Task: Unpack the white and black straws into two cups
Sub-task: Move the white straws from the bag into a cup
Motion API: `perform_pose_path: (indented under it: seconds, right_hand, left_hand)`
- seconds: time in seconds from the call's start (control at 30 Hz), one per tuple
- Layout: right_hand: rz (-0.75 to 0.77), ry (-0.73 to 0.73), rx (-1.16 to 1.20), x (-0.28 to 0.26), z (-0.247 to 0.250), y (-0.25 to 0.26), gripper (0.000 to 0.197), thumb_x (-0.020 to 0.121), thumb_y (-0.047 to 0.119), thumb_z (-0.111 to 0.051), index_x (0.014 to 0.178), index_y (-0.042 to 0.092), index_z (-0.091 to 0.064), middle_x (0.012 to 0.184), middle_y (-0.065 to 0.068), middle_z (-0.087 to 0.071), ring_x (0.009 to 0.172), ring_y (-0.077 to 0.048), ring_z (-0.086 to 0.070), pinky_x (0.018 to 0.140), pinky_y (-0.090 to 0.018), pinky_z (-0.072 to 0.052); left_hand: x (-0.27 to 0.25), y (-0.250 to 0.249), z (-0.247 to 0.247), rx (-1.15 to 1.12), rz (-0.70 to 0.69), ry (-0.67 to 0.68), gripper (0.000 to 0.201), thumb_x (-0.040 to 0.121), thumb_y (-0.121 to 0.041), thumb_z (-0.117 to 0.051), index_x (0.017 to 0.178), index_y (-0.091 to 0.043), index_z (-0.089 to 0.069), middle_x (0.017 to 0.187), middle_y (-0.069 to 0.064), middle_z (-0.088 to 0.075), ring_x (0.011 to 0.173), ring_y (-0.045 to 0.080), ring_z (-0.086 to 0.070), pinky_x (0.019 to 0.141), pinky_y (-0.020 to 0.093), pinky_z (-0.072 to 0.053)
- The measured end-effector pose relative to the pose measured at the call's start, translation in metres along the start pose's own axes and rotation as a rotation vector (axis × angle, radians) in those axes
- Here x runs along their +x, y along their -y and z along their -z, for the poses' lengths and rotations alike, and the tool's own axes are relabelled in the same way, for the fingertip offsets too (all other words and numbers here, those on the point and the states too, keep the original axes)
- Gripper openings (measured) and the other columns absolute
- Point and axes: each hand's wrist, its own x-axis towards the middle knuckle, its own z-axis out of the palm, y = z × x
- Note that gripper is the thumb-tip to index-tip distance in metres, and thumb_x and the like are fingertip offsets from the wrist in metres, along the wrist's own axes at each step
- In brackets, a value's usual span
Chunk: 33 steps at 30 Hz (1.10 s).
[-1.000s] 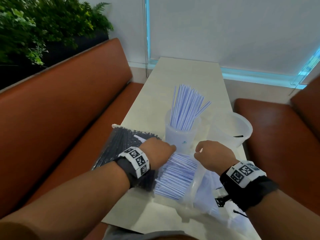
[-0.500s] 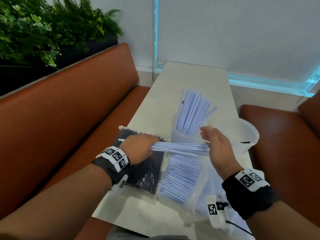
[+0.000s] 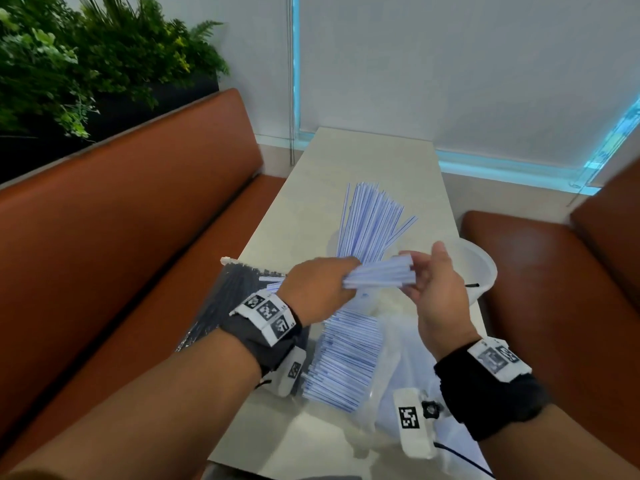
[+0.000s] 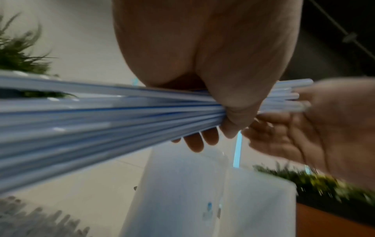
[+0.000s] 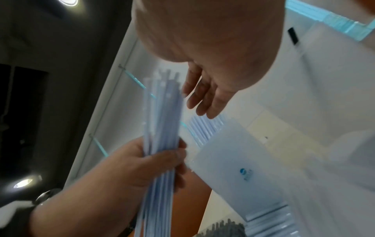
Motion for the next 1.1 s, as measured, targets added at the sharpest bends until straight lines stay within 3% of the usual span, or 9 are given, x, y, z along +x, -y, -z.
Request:
perform_pose_path:
  seconds: [0.1, 0.2, 0.33, 0.6, 0.73, 0.8, 0.87, 0.97, 1.1]
  right_hand:
    - [-0.164, -0.011, 0.098, 0.006, 0.006, -0.004, 0.058, 0.102, 0.057, -0.039, 0.103, 0.008, -0.071, 0.095, -0.008, -0.078, 0.095, -0.02, -0.075, 0.08, -0.034, -0.055]
    - [-0.268, 0.002, 0.107, 0.005, 0.0, -0.01, 0.061, 0.101, 0.06, -0.04, 0.108, 0.007, -0.07, 0.097, -0.01, -0.078, 0.093, -0.022, -0.076, 0.083, -0.037, -0.056]
    - [-0.358, -0.023, 0.25, 0.004, -0.004, -0.007, 0.061, 0.101, 0.06, -0.041, 0.114, 0.006, -0.066, 0.111, -0.015, -0.075, 0.099, -0.027, -0.074, 0.087, -0.04, -0.057]
    - [-0.4, 0.066, 0.406, 0.002, -0.014, 0.004, 0.06, 0.106, 0.053, -0.036, 0.126, 0.002, -0.059, 0.112, -0.019, -0.073, 0.097, -0.031, -0.074, 0.096, -0.048, -0.055]
    - [-0.411, 0.166, 0.244, -0.001, -0.019, 0.0, 0.046, 0.106, 0.041, -0.046, 0.116, 0.001, -0.067, 0.111, -0.021, -0.073, 0.1, -0.034, -0.073, 0.084, -0.046, -0.061]
    - [-0.232, 0.105, 0.057, 0.0, -0.019, -0.002, 0.029, 0.102, 0.035, -0.053, 0.103, 0.013, -0.07, 0.107, -0.012, -0.074, 0.094, -0.022, -0.074, 0.079, -0.038, -0.061]
    - [0.085, 0.116, -0.141, 0.002, -0.012, -0.001, 0.017, 0.091, 0.035, -0.059, 0.103, 0.028, -0.069, 0.106, 0.001, -0.072, 0.097, -0.011, -0.069, 0.082, -0.026, -0.055]
    - [0.251, 0.463, -0.615, -0.001, -0.014, -0.003, 0.025, 0.08, 0.041, -0.07, 0.103, 0.042, -0.06, 0.091, 0.014, -0.068, 0.081, 0.0, -0.064, 0.072, -0.014, -0.05]
    - [0.237, 0.313, -0.821, -0.001, -0.02, -0.011, 0.021, 0.09, 0.042, -0.065, 0.087, 0.022, -0.057, 0.075, 0.0, -0.067, 0.069, -0.019, -0.065, 0.069, -0.043, -0.056]
  left_hand:
    - [0.002, -0.008, 0.026, -0.647, 0.124, -0.14, 0.009, 0.095, -0.025, -0.066, 0.1, -0.032, -0.063, 0.083, -0.004, -0.07, 0.079, 0.018, -0.07, 0.068, 0.027, -0.058]
    - [0.009, -0.031, 0.048, -1.242, 0.045, -0.367, 0.015, 0.09, -0.009, -0.069, 0.096, -0.022, -0.063, 0.076, 0.003, -0.068, 0.073, 0.024, -0.068, 0.073, 0.03, -0.056]
    - [0.027, -0.043, 0.065, -1.698, -0.001, -0.536, 0.02, 0.091, 0.004, -0.061, 0.093, -0.014, -0.054, 0.075, 0.01, -0.057, 0.074, 0.028, -0.06, 0.079, 0.038, -0.055]
    - [0.041, -0.052, 0.045, -1.775, 0.13, -0.54, 0.022, 0.095, 0.007, -0.057, 0.089, -0.014, -0.053, 0.074, 0.009, -0.058, 0.07, 0.026, -0.061, 0.077, 0.039, -0.054]
    - [0.043, -0.05, 0.043, -1.771, 0.175, -0.524, 0.021, 0.096, 0.005, -0.056, 0.089, -0.014, -0.053, 0.074, 0.009, -0.058, 0.069, 0.025, -0.061, 0.074, 0.038, -0.054]
    - [0.043, -0.046, 0.041, -1.754, 0.195, -0.524, 0.021, 0.097, 0.005, -0.056, 0.089, -0.015, -0.052, 0.074, 0.009, -0.058, 0.067, 0.024, -0.062, 0.073, 0.038, -0.054]
    - [0.043, -0.041, 0.041, -1.742, 0.206, -0.534, 0.021, 0.096, 0.005, -0.056, 0.089, -0.015, -0.052, 0.073, 0.008, -0.059, 0.067, 0.024, -0.061, 0.073, 0.037, -0.054]
    - [0.041, -0.043, 0.034, -1.705, 0.206, -0.488, 0.018, 0.096, 0.002, -0.059, 0.09, -0.014, -0.055, 0.073, 0.008, -0.061, 0.069, 0.024, -0.063, 0.074, 0.036, -0.055]
    - [0.042, -0.041, 0.037, -1.663, 0.165, -0.433, 0.013, 0.092, -0.003, -0.065, 0.098, -0.013, -0.058, 0.077, 0.009, -0.066, 0.073, 0.027, -0.068, 0.074, 0.038, -0.057]
